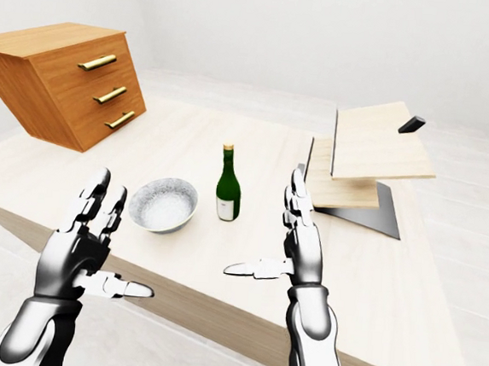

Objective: Put the wine bottle on the wine rack.

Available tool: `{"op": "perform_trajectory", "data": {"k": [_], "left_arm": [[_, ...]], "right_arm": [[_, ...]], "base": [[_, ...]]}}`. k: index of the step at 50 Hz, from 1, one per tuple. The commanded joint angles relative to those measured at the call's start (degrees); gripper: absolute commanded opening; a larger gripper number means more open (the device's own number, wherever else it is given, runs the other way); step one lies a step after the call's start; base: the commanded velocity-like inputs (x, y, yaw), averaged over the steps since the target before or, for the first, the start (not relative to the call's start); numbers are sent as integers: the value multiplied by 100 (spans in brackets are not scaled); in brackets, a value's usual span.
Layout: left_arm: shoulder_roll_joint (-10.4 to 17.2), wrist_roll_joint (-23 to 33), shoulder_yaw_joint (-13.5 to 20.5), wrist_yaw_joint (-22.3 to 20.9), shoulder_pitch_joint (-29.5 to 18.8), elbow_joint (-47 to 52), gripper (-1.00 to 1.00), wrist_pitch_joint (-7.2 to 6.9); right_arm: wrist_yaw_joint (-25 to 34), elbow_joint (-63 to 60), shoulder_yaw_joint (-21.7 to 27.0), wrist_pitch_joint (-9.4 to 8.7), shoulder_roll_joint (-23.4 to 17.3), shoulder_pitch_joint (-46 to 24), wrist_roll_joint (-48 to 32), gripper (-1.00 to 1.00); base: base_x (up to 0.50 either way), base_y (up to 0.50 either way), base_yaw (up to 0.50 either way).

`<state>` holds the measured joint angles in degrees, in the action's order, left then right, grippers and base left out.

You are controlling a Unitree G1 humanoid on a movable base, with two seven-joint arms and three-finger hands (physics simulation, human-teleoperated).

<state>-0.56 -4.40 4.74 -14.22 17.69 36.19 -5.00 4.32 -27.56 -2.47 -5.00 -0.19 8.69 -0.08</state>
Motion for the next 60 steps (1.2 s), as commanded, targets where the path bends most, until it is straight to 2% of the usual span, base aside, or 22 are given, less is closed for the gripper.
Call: {"op": "perform_trajectory", "data": {"k": [1, 6, 16, 38, 47, 60], "left_arm": [[-8, 2, -13, -29, 48, -6, 100, 0], [6, -30, 39, -34, 19, 45, 100, 0], [-18, -40, 80, -75, 14, -80, 100, 0], [-6, -25, 2, -36, -4, -259, 100, 0], [5, -28, -13, -51, 32, -261, 100, 0], [11, -66, 43, -76, 59, -293, 100, 0]], "right_arm": [[-61, 55, -18, 0, 19, -27, 30, 100], [-94, 25, -59, 0, 35, -68, 54, 100], [-94, 164, -81, 0, 28, -63, 80, 100], [-12, 218, -217, 0, 7, -29, 130, 100], [-72, 368, -199, 0, 20, -102, 85, 100], [-110, 502, -200, 0, 27, -289, 39, 100]], "base": [[-5, -2, 0], [0, 0, 5], [0, 0, 49], [14, -8, 0], [48, -4, 0], [0, 0, 0]]}}
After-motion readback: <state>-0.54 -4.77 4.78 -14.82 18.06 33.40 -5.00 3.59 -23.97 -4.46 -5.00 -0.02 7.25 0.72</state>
